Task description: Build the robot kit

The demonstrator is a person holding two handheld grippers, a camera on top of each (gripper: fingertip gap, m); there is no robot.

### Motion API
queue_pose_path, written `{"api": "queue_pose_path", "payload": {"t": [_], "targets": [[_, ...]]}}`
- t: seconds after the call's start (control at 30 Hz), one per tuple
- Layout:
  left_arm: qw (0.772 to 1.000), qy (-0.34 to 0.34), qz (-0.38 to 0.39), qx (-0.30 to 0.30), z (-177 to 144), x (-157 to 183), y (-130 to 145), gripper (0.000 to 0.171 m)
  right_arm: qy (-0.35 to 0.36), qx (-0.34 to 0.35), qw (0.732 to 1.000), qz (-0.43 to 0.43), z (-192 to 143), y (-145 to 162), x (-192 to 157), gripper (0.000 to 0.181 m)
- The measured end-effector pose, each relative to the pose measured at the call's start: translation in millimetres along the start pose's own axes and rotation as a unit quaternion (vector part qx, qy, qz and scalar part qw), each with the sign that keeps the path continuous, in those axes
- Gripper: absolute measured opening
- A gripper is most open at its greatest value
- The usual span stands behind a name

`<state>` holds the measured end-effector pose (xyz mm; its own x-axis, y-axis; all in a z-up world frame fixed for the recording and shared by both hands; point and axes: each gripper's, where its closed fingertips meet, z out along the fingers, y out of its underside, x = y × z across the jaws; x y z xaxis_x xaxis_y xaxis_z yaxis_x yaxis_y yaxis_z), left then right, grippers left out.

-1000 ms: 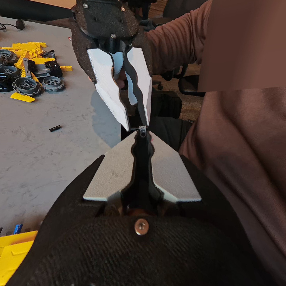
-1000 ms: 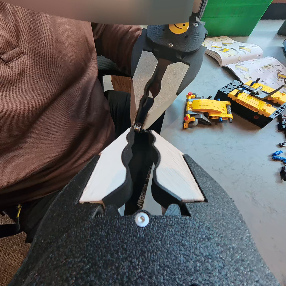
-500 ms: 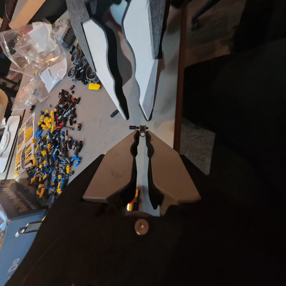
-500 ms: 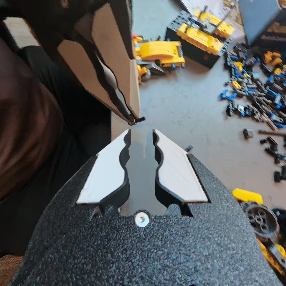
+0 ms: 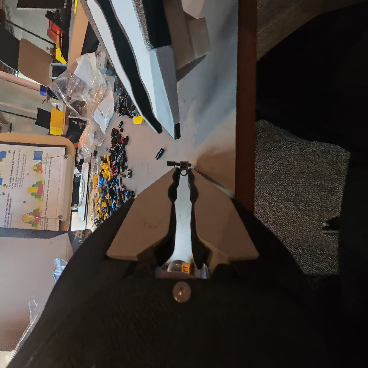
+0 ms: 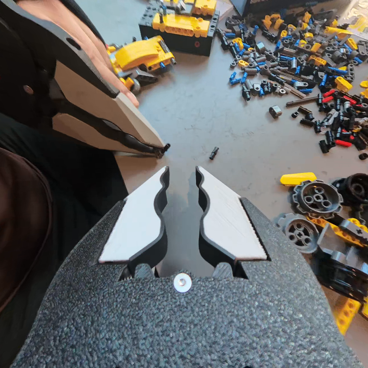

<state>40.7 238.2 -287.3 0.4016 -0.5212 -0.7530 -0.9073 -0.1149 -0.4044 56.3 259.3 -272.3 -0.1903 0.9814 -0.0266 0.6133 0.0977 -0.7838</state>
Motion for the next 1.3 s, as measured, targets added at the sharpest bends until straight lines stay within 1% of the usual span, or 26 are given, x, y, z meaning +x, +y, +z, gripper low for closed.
{"api": "queue_pose_path", "payload": {"t": [0.13,0.23,0.3,0.4,0.53,0.6,0.67,0.73,0.77,0.8,0.87,0.97,1.03,1.1,1.17,1.23,1.3], "targets": [[0.999,-0.014,0.045,0.006,-2,1,2,0.005,-0.058,0.017,0.998,0.016,4,-9,-10,0.034],[0.998,-0.011,0.059,0.016,-5,5,-2,0.005,-0.062,0.002,0.998,0.015,8,-7,-8,0.035],[0.998,-0.014,0.058,0.008,-5,4,0,0.005,-0.071,-0.001,0.997,-0.004,10,-7,-15,0.035],[0.996,-0.029,0.086,0.016,-6,5,-4,0.005,-0.088,-0.016,0.996,-0.014,18,-4,-24,0.032],[0.994,-0.044,0.101,0.008,-4,4,-3,0.006,-0.118,-0.018,0.993,-0.016,21,-8,-32,0.016],[0.996,-0.043,0.082,0.011,-6,3,-2,0.007,-0.114,-0.011,0.993,-0.029,20,-9,-32,0.005],[0.998,-0.043,0.049,0.005,-7,2,0,0.01,-0.108,-0.011,0.993,-0.034,20,-9,-30,0.002],[0.999,-0.039,-0.011,0.003,-13,-2,1,0.025,-0.086,-0.022,0.995,-0.052,21,-6,-25,0.002],[0.998,-0.032,-0.056,0.004,-18,-4,0,0.031,-0.078,-0.029,0.994,-0.068,21,-5,-24,0.002],[0.994,-0.023,-0.107,0.011,-24,-5,-2,0.034,-0.076,-0.032,0.993,-0.082,20,-5,-25,0.002],[0.977,0.023,-0.204,0.051,-38,3,-15,0.043,-0.057,-0.049,0.99,-0.116,20,-4,-20,0.002],[0.946,0.084,-0.285,0.132,-62,23,-40,0.041,-0.044,-0.071,0.979,-0.184,20,-6,-17,0.002],[0.929,0.132,-0.298,0.173,-73,45,-51,0.039,-0.052,-0.083,0.969,-0.225,21,-10,-20,0.002],[0.925,0.153,-0.293,0.188,-74,63,-53,0.034,-0.055,-0.104,0.957,-0.264,23,-11,-21,0.002],[0.93,0.171,-0.275,0.175,-67,81,-49,0.033,-0.058,-0.127,0.944,-0.3,25,-9,-21,0.002],[0.941,0.18,-0.237,0.158,-60,99,-42,0.033,-0.06,-0.143,0.933,-0.325,27,-9,-21,0.002],[0.952,0.181,-0.2,0.145,-56,110,-36,0.033,-0.061,-0.154,0.928,-0.333,28,-9,-21,0.003]]}}
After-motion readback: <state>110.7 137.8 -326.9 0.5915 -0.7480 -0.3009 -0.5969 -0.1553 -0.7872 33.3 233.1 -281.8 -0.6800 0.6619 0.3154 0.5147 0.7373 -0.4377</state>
